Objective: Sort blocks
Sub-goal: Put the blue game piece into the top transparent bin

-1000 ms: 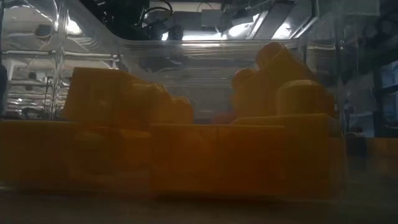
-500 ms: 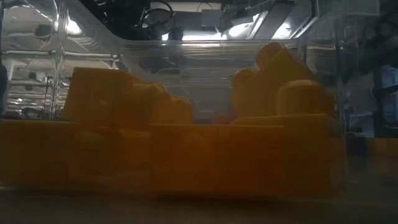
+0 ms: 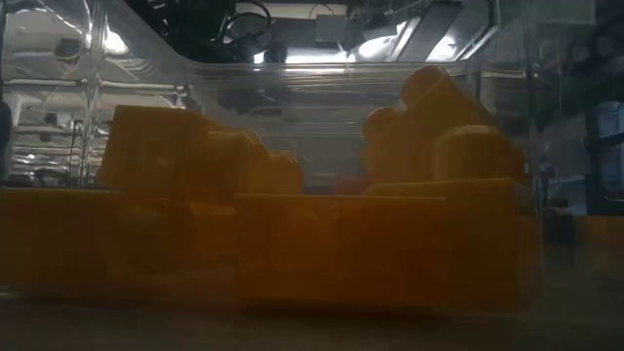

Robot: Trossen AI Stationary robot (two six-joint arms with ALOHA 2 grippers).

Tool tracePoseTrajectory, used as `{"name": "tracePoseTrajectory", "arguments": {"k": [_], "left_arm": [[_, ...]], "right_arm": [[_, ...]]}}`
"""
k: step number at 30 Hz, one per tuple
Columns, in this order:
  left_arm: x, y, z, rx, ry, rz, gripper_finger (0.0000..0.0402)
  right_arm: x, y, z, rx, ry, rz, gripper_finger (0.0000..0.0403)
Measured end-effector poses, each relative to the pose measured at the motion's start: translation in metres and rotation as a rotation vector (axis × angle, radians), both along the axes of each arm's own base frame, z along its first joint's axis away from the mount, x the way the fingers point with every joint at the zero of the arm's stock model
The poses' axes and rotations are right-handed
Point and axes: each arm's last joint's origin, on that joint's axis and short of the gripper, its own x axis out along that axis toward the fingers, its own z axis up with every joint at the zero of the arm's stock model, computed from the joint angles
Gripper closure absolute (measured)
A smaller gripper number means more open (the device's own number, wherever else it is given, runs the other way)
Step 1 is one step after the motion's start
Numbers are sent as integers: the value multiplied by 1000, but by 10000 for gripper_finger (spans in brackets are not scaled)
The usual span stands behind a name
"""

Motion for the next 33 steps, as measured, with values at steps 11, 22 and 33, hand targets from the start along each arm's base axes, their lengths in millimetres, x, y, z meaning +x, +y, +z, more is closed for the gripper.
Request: {"name": "tracePoseTrajectory", "arguments": {"k": [11, 22, 33], "left_arm": [[0, 0, 1, -2, -14, 1, 196], [0, 0, 1, -3, -14, 1, 196], [0, 0, 1, 5, -5, 0, 196]], "right_arm": [[4, -8, 23, 74, -69, -47, 239], [11, -36, 59, 108, -145, -88, 244], [18, -28, 63, 242, -178, -23, 280]]}}
